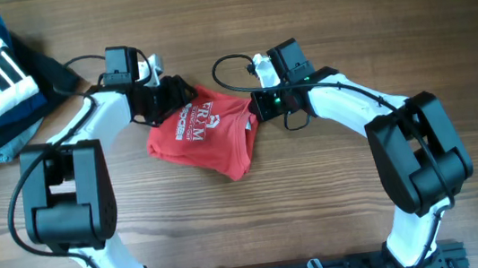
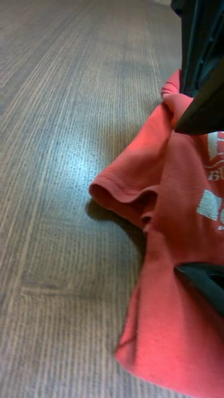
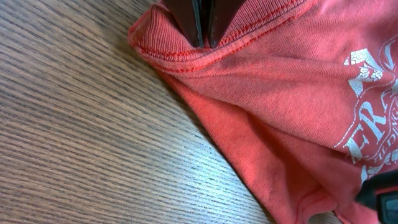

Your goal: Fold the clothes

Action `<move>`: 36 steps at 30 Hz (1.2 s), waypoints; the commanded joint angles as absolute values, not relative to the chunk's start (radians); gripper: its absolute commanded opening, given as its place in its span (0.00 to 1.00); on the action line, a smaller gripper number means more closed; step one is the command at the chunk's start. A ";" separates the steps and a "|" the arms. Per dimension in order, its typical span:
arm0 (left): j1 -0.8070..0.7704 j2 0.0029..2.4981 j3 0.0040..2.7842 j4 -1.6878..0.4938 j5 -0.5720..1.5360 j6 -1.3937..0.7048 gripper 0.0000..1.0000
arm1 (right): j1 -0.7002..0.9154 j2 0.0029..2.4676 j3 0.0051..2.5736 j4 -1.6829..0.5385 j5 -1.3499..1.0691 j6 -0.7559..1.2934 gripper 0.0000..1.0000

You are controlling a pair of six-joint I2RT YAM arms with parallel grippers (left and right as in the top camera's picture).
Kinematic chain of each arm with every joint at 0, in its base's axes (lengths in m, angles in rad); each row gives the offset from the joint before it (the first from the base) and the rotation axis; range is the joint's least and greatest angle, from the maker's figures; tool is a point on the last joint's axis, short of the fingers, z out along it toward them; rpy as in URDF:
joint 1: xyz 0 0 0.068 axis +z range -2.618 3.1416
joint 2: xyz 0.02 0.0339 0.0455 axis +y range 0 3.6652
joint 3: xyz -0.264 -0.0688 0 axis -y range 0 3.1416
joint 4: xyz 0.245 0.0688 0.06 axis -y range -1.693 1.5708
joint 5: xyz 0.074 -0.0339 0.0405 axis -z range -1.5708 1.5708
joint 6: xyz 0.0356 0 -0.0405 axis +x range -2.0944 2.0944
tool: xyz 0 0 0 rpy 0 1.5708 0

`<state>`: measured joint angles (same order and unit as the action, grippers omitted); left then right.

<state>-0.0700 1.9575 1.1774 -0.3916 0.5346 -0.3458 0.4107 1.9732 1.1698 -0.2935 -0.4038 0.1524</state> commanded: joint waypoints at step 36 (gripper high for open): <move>0.122 1.653 1.145 -0.439 0.272 -0.216 0.87 | 0.446 1.738 1.178 -0.588 -0.624 0.045 0.04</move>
<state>0.1181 1.6382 1.1488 -0.4923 0.3019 -0.2363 0.4145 1.7424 1.1698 -0.5438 -0.4557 0.1139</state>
